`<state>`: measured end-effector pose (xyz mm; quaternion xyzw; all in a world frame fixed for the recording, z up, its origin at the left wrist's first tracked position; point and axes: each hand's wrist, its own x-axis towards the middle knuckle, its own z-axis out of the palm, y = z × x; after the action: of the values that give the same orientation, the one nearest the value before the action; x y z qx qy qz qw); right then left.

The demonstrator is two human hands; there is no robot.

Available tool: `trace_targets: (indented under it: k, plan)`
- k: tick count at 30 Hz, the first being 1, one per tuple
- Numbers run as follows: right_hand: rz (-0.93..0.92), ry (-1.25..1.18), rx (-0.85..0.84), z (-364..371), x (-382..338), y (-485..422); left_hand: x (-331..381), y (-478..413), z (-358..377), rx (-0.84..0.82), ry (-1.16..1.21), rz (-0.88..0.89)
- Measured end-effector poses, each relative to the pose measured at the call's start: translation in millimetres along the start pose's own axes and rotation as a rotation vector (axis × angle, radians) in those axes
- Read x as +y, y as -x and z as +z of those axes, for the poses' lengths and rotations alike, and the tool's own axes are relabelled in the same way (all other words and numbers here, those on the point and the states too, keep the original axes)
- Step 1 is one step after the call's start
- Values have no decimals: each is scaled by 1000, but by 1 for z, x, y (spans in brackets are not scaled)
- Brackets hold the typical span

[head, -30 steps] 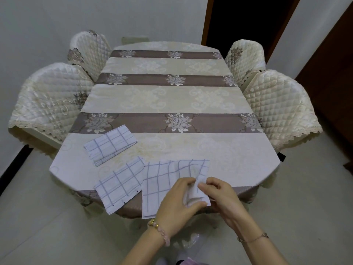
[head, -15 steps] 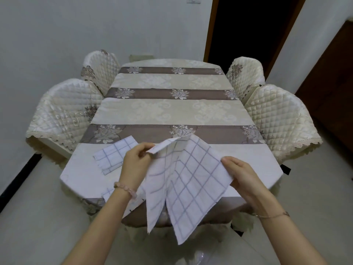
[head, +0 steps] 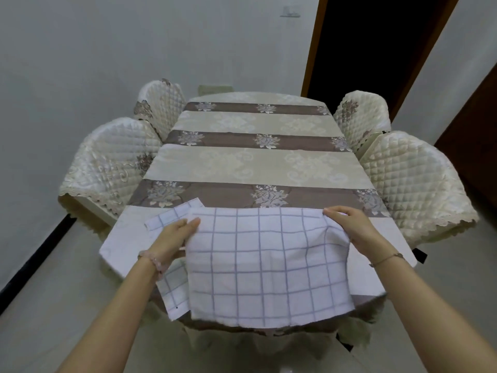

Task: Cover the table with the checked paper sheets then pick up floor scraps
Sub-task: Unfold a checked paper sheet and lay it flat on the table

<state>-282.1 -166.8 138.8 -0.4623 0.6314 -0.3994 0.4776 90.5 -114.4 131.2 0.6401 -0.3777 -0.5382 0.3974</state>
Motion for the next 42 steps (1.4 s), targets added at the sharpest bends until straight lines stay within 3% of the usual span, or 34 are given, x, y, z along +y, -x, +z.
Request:
trace_targets:
  k: [3,7,12,16,20,22,23,25,27,31,35,42]
  plan:
    - [16,21,27,-1,18,-6,-38,13,2,-195,42,-162]
    - [83,23,53,-11,44,-14,-78,32,14,-334,-31,-341]
    - [165,6,136,-21,69,-23,-99,51,37,-374,-75,-394]
    - [214,-2,131,-24,78,-23,-113,65,57,-309,5,-357]
    - [112,329,192,-24,76,-17,-109,65,69,-207,75,-294]
    - [-42,637,253,-19,68,-8,-100,63,72,-183,108,-265]
    - [-132,678,268,-13,64,0,-95,63,74,-171,116,-246]
    - [-217,559,206,9,54,24,-84,63,80,-156,152,-210]
    - [-207,360,27,36,47,55,-72,62,87,-133,163,-168]
    - [-195,301,-254,80,43,105,-54,60,98,-86,116,-13]
    - [-215,262,-197,97,42,117,-43,66,102,-103,84,94]
    - [-206,128,-131,88,37,114,-57,75,91,-278,-82,82]
